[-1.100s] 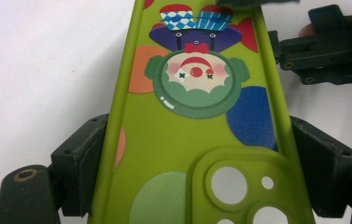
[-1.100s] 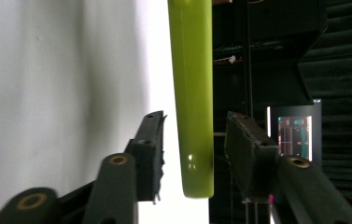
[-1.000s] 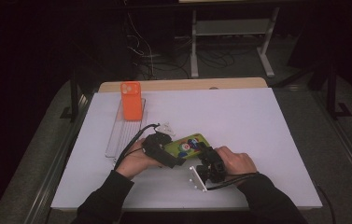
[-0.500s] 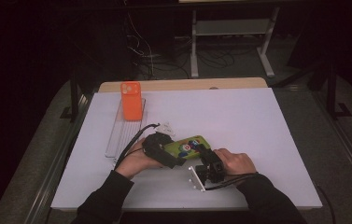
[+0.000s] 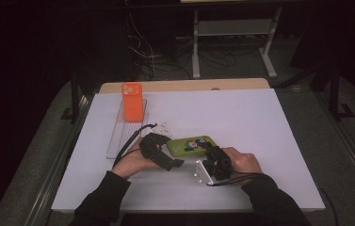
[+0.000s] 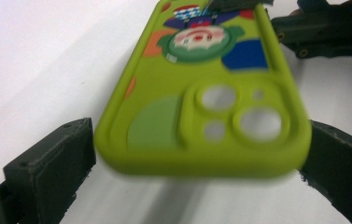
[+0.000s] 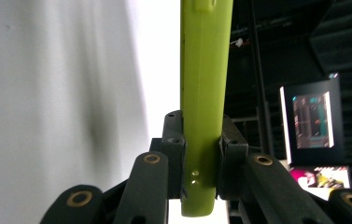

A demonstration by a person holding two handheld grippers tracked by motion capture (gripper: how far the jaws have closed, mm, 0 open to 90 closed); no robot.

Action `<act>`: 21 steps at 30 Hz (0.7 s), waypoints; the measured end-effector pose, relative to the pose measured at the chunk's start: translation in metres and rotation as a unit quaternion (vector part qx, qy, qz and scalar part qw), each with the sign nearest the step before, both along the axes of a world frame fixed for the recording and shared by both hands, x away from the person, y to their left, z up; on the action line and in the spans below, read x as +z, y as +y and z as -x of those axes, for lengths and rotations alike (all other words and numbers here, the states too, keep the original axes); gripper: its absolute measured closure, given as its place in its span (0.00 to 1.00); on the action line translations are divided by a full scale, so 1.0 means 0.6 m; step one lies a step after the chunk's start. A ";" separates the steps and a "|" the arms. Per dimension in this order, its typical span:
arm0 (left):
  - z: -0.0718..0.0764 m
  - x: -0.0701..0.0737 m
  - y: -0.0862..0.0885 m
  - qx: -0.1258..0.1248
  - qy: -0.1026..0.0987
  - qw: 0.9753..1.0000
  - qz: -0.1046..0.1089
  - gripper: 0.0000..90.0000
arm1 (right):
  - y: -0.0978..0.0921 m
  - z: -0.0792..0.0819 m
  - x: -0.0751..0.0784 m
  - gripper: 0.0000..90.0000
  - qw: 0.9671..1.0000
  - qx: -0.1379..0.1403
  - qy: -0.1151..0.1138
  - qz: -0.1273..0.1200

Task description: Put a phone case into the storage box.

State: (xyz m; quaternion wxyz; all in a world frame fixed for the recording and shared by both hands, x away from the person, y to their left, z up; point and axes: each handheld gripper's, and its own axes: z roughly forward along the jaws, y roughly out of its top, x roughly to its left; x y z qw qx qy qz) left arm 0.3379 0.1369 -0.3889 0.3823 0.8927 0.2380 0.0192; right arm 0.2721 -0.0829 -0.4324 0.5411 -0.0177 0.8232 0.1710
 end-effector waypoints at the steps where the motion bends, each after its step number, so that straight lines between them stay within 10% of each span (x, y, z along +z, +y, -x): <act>1: -0.002 0.001 0.003 -0.004 -0.003 1.000 -0.007 0.00 | -0.003 -0.003 0.002 0.84 1.000 0.000 0.010 -0.008; 7: -0.002 -0.002 0.005 0.011 0.007 1.000 0.008 0.00 | -0.023 -0.020 0.012 0.84 0.996 -0.021 0.059 -0.071; 11: -0.006 0.000 0.009 0.005 0.004 1.000 0.005 0.00 | -0.034 -0.028 0.018 0.84 0.987 -0.040 0.098 -0.125; 21: -0.003 0.000 0.009 0.016 -0.001 1.000 0.001 0.00 | -0.056 -0.049 0.028 0.84 0.939 -0.076 0.225 -0.250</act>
